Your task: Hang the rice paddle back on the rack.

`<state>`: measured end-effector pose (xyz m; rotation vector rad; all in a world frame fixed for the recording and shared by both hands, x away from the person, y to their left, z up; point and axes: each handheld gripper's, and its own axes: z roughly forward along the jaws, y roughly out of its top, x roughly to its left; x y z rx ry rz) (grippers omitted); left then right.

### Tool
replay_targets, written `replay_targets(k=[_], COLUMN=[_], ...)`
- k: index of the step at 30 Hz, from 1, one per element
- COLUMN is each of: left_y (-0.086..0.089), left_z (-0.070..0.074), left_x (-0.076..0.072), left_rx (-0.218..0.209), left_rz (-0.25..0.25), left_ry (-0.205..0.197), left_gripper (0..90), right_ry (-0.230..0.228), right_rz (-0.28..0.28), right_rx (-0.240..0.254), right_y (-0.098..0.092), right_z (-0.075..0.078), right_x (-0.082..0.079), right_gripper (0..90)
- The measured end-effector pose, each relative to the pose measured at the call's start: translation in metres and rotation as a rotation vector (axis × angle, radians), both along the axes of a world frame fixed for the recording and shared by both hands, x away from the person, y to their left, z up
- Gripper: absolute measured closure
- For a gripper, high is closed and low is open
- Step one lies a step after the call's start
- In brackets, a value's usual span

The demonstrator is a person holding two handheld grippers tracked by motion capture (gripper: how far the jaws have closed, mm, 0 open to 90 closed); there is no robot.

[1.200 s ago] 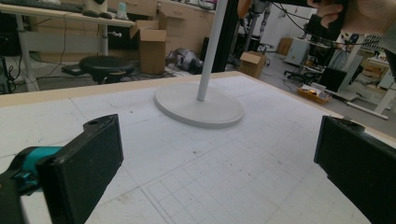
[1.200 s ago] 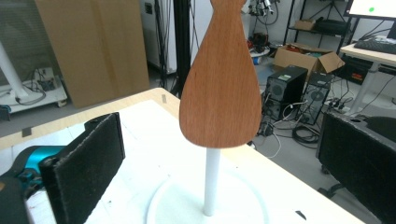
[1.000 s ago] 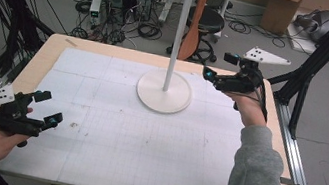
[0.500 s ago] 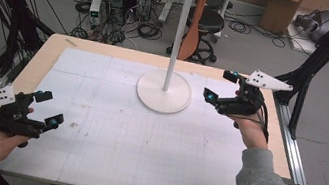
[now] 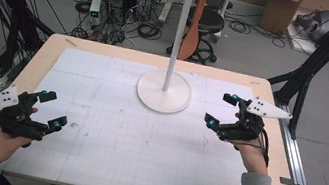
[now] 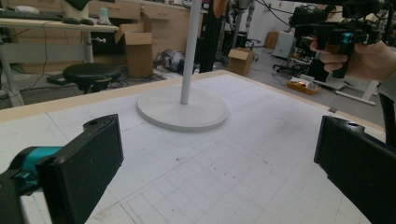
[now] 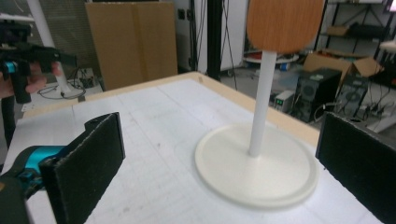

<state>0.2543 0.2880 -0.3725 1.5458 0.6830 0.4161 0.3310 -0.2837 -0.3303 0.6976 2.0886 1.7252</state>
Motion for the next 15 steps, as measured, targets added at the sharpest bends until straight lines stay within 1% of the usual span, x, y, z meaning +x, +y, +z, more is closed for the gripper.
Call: replay_targets(k=[1,4,8,13,15], left_y=[0.000,-0.001,-0.001,-0.002,-0.002], left_z=[0.000,0.000,-0.001,-0.002,-0.002], left_x=[0.000,0.001,0.001,0.001,0.001], left_rx=[0.002,0.002,0.001,0.002,0.005], left_rz=[-0.002,-0.005,-0.003,-0.008,-0.003], left_ry=[0.002,0.004,0.009,0.004,0.001], left_gripper=[1.8,1.8,1.8,1.8,1.8], right_ry=[0.011,0.029,0.037,0.040,0.048], right_rz=[-0.006,-0.010,-0.015,-0.017,-0.019], right_rx=[-0.010,-0.003,0.008,0.014,0.017], right_y=[-0.001,-0.006,-0.012,-0.017,-0.019], right_z=[-0.004,-0.014,-0.022,-0.032,-0.036], right_x=[-0.001,-0.003,-0.007,-0.015,-0.018], right_gripper=[0.2,0.1,0.2,0.2,0.2])
